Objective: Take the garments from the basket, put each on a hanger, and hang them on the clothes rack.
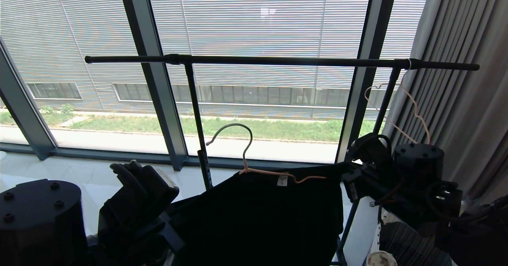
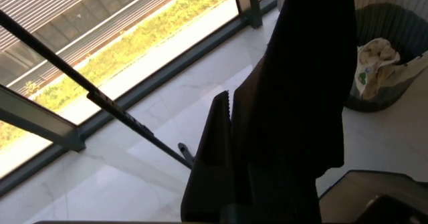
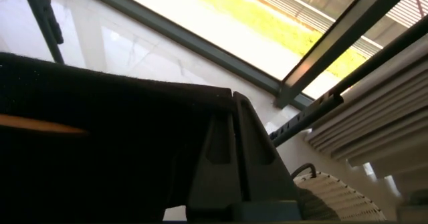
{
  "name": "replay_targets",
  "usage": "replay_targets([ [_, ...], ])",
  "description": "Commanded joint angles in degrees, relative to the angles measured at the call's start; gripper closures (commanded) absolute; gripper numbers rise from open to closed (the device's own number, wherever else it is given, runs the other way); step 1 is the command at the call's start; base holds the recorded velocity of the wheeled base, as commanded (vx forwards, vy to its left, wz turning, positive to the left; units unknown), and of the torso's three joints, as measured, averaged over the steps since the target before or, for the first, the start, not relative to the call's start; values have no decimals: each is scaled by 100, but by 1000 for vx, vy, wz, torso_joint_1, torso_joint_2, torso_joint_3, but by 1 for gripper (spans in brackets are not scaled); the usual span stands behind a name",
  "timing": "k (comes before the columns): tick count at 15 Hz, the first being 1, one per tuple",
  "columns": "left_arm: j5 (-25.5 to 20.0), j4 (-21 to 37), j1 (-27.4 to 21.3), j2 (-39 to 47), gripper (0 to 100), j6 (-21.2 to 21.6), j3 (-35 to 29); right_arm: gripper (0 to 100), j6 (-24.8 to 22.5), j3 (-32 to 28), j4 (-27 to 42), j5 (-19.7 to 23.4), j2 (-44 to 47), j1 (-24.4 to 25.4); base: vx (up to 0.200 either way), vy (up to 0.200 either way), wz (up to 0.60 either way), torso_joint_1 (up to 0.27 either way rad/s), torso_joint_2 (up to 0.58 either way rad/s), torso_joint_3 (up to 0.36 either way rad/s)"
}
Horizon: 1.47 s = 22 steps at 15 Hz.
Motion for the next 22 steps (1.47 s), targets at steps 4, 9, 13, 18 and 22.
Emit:
replay_targets([
  [4, 28, -14, -28, 470, 100, -12, -25, 100, -35, -447, 710, 620, -759, -95, 0, 0, 0, 0, 0, 0],
  [9, 28, -23, -248, 479, 100, -20, -25, 100, -43, -930, 2547, 1807, -1743, -253, 0, 0, 0, 0, 0, 0],
  [13, 28, -23, -239, 514, 100, -12, -34, 0, -158, -992, 3346, 2141, -2226, -253, 0, 0, 0, 0, 0, 0],
  [18, 28, -313, -327, 567, 100, -20, -34, 0, -439, -1045, 3540, 2606, -2341, -253, 0, 0, 0, 0, 0, 0],
  [22, 19, -489, -723, 584, 100, -55, -16, 0, -1168, -1370, 4463, 3072, -2429, -253, 0, 0, 0, 0, 0, 0],
])
